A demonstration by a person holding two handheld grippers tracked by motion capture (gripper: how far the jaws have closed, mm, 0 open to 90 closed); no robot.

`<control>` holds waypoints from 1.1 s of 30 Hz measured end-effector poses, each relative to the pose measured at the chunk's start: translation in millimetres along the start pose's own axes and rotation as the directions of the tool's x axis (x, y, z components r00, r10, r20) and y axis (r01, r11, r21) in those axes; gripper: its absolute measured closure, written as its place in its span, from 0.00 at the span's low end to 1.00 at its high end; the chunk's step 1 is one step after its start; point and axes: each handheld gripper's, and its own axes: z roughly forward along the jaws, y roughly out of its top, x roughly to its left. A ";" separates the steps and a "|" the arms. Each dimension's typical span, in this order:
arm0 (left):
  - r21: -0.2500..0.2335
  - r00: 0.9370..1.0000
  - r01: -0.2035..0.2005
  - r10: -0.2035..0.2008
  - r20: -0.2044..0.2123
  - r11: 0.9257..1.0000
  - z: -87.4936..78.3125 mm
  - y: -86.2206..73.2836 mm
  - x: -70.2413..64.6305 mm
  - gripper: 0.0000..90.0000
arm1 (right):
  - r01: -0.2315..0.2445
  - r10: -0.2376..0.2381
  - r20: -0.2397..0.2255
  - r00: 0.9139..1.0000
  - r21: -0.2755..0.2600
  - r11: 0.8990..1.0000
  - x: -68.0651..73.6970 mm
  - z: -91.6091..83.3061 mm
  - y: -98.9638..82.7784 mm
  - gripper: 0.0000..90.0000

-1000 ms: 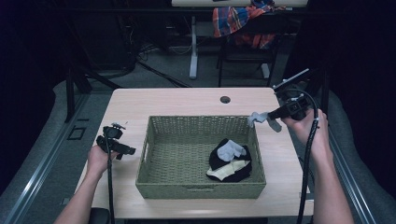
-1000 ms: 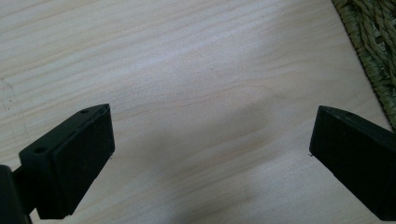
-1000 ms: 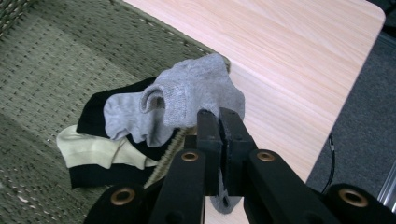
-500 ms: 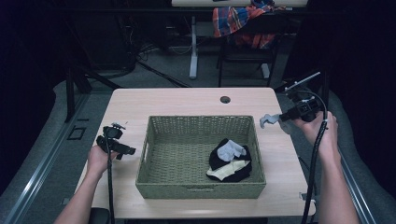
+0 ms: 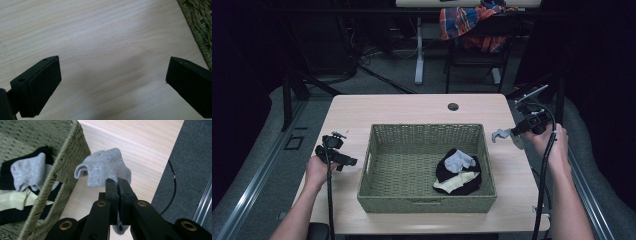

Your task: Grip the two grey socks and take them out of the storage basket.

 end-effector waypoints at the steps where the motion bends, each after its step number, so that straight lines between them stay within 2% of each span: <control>1: -0.001 1.000 -0.002 0.002 -0.001 1.000 -0.1 0.1 -0.1 0.00 | 0.002 -0.002 0.000 1.000 0.005 1.000 -0.2 3.5 0.1 0.98; 10: -0.002 1.000 -0.004 0.004 -0.001 1.000 -2.3 0.0 -0.2 0.00 | -0.006 0.006 -0.006 1.000 0.031 0.999 -1.5 24.0 -2.0 0.98; 16: -0.003 1.000 -0.002 0.002 0.000 1.000 -1.0 0.2 -0.3 0.00 | -0.005 0.006 -0.020 1.000 0.076 0.997 -7.4 42.3 -4.1 0.98; 21: -0.001 1.000 -0.003 0.003 0.000 1.000 -0.8 0.2 -0.3 0.00 | -0.036 0.038 -0.023 0.999 0.076 0.996 -10.9 55.2 -8.1 0.98; 22: -0.001 1.000 -0.003 0.003 0.000 1.000 -0.9 0.2 -0.4 0.00 | -0.022 0.024 -0.025 0.999 0.102 0.995 -12.3 56.8 -7.9 0.98; 25: -0.004 1.000 -0.002 0.002 -0.002 1.000 -1.3 0.2 -0.6 0.00 | -0.024 0.029 -0.038 0.999 0.136 0.990 -13.1 66.3 -9.8 0.98; 27: -0.002 1.000 -0.004 0.004 -0.001 1.000 -1.1 0.3 -0.5 0.00 | -0.026 0.031 -0.033 0.999 0.148 0.989 -12.4 71.4 -10.9 0.98; 33: -0.004 1.000 -0.002 0.002 -0.002 1.000 -1.4 0.1 -0.6 0.00 | -0.025 0.037 -0.064 0.997 0.178 0.984 -8.3 88.1 -13.0 0.98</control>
